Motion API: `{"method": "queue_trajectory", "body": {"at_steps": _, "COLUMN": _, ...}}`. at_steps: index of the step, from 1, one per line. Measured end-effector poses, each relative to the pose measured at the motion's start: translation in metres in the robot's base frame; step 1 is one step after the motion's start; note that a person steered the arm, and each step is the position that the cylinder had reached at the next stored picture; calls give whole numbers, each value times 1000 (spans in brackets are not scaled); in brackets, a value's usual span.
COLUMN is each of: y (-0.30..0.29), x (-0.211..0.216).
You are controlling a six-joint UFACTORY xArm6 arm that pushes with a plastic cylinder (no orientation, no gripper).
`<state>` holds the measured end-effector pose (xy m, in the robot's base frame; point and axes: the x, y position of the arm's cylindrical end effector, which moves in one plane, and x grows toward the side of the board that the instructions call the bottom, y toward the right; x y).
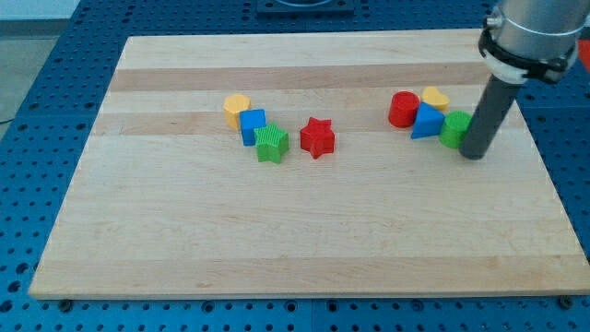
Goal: Nudge the red star a bit left
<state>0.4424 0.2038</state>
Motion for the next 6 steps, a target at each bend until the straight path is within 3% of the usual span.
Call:
{"method": "queue_trajectory", "body": {"at_steps": 1, "y": -13, "x": -11}}
{"method": "queue_trajectory", "body": {"at_steps": 2, "y": -15, "x": 11}}
{"method": "queue_trajectory", "body": {"at_steps": 3, "y": -78, "x": 14}}
{"method": "queue_trajectory", "body": {"at_steps": 4, "y": -151, "x": -24}}
{"method": "queue_trajectory", "body": {"at_steps": 5, "y": -179, "x": -72}}
{"method": "queue_trajectory", "body": {"at_steps": 6, "y": -161, "x": -101}}
